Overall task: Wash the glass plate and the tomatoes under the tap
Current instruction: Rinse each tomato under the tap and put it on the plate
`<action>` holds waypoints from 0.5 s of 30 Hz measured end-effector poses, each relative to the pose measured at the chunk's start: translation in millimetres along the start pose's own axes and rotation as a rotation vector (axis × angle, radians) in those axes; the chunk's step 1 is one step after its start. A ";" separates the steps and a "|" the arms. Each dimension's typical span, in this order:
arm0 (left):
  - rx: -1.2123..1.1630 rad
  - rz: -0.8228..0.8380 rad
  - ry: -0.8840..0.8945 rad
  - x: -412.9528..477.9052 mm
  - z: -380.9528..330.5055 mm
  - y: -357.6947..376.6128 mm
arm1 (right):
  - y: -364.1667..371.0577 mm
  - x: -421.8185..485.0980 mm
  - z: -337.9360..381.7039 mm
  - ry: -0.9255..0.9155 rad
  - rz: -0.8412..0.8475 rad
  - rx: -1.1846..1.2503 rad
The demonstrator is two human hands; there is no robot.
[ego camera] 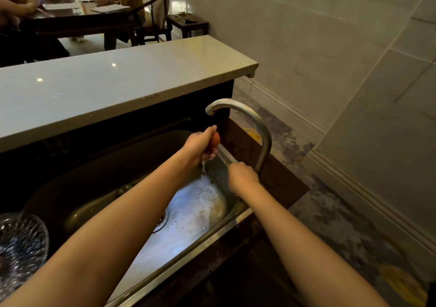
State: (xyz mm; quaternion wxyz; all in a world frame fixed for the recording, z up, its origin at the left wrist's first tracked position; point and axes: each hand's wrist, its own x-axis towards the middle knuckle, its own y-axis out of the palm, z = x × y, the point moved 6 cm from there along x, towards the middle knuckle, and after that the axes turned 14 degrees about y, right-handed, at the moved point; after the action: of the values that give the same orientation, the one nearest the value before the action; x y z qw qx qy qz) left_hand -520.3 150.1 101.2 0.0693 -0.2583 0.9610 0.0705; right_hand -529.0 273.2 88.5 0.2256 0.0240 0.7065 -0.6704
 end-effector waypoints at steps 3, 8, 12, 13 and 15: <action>0.175 0.000 0.029 -8.0 -8.3 -22.2 | -16.5 1.2 10.7 -0.015 -0.018 -0.004; 0.426 -0.003 0.045 -28.4 -20.4 -76.9 | -41.7 -1.4 75.4 -0.261 0.046 0.372; 0.420 0.018 0.063 -51.3 -31.2 -124.8 | -32.9 -16.0 130.8 -0.406 0.239 0.652; 0.415 -0.009 0.052 -58.5 -32.2 -139.2 | -28.2 -20.2 145.4 -0.429 0.277 0.675; 0.479 -0.112 0.054 -73.9 -32.5 -170.9 | -17.4 -30.5 175.8 -0.463 0.376 0.714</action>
State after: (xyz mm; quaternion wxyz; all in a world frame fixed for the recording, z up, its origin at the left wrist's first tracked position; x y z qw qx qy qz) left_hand -373.5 34.1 128.5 0.1067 -0.2889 0.9360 -0.1702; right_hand -457.1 111.2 115.6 0.4725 0.0776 0.3460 -0.8069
